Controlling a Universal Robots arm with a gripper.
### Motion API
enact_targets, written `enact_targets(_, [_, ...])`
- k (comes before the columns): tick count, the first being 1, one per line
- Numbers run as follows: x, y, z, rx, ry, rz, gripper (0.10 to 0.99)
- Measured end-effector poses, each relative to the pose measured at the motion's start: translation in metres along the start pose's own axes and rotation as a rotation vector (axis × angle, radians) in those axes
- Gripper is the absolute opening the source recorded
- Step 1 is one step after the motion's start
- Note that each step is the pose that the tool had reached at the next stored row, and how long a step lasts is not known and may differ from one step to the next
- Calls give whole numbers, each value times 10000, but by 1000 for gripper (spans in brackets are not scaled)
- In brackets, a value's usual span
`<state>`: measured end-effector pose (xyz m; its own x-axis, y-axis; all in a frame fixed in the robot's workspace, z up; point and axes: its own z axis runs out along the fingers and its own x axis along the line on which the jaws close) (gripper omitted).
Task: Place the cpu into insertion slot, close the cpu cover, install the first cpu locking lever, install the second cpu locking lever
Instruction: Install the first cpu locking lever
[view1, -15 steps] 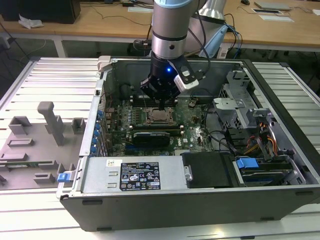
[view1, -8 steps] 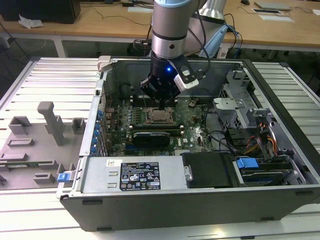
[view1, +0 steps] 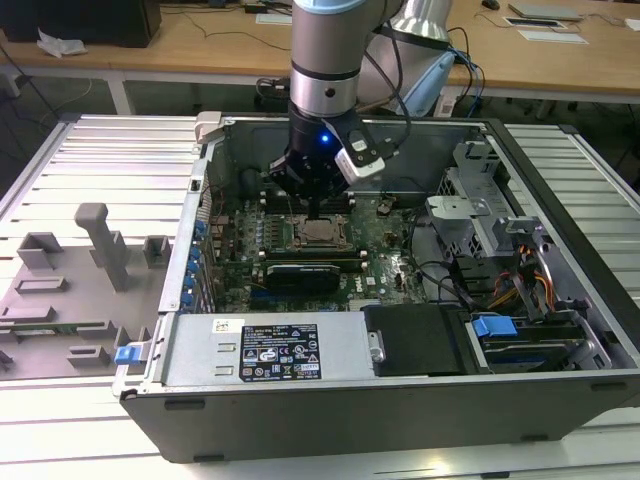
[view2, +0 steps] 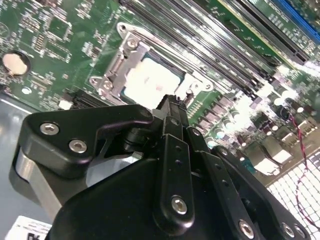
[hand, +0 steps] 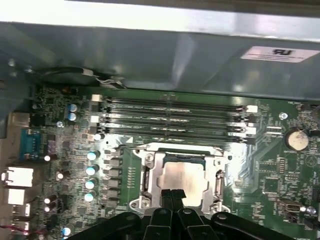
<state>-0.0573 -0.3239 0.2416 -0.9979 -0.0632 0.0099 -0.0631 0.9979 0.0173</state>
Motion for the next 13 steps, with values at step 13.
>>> enact_targets(13, [157, 14, -228, -2, -3, -2, 106])
